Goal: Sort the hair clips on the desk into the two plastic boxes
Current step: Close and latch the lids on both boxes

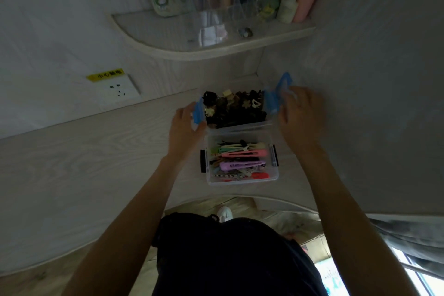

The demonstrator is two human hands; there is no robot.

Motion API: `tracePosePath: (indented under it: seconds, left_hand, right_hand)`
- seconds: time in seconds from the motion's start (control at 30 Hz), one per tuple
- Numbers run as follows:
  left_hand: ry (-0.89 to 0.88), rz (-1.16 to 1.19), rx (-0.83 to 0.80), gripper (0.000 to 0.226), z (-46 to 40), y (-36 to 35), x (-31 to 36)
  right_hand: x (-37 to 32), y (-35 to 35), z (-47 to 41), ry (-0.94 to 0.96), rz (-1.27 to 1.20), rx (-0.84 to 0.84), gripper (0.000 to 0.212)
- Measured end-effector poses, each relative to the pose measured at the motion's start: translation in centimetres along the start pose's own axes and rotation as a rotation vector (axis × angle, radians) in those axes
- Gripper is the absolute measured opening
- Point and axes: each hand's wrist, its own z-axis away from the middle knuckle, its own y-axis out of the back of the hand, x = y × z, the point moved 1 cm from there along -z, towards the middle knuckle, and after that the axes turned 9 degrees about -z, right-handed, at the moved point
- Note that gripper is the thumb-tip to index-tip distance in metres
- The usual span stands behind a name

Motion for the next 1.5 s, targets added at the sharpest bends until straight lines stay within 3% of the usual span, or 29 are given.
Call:
tracePosePath:
  seconds: [0.13,0.37,0.5,0.67,0.8,0.9,1.03,1.1,1.2,1.27,1.33,1.37,1.5]
  left_hand:
    - [0.170,0.103,-0.071,0.049,-0.8,0.1,0.2]
    - [0.204,0.032,-0.102,0.047,-1.4,0.2,0.6]
    - [0.240,0.092,-0.117,0.045,-1.4,0.3,0.3]
    - [0.307,0.235,-0.088,0.043,-1.3,1.0,-1.4]
    - [0.317,0.310,-0.087,0.041,-1.3,1.5,-2.3]
    - [0.363,0.421,-0.071,0.026,-1.2,1.8,-2.5]
    - [0.385,0.467,-0.059,0.034,-1.3,2.3,-2.2]
    - [0.361,0.422,-0.050,0.034,-1.3,2.5,-2.1]
    - [0.342,0.349,-0.040,0.036,-1.6,2.6,-2.1]
    - [0.318,0.259,-0.045,0.042,-2.0,2.5,-2.1]
    - [0.301,0.160,-0.063,0.050,-2.3,2.4,-2.0]
    - [0.296,0.124,-0.065,0.054,-2.3,2.3,-1.8]
    - [0.250,0.050,-0.033,0.058,-2.6,2.1,-1.2]
  right_hand:
    - [-0.3,1.4,-0.4,-0.011,0.134,0.064,0.030]
    - [-0.2,0.8,-0.8,-0.145,0.182,0.043,0.053]
    - [-0.6,0.6,-1.6,-0.108,-0.094,0.054,0.049]
    - [-0.9,-0.2,-1.7,-0.174,-0.355,-0.122,0.042]
    - [-2.4,-0.4,-1.2,-0.087,-0.453,-0.116,0.038]
    - [-5.4,-1.0,-0.9,0.096,-0.391,-0.150,0.037]
    - [-10.2,-3.9,0.1,0.417,-0.009,-0.193,0.040]
    - [-11.5,-5.9,0.5,0.437,0.092,-0.340,0.038]
    - [-11.8,-7.0,0.9,0.307,-0.197,-0.529,0.033]
    - [-11.1,-6.1,1.1,0.224,-0.436,-0.345,0.025]
    - [-9.1,-5.0,0.7,0.121,-0.451,-0.120,0.020]
    - [-7.8,-4.6,0.1,0.032,-0.408,-0.084,0.022]
    - [-2.7,-4.2,-2.1,-0.262,-0.304,-0.217,0.035]
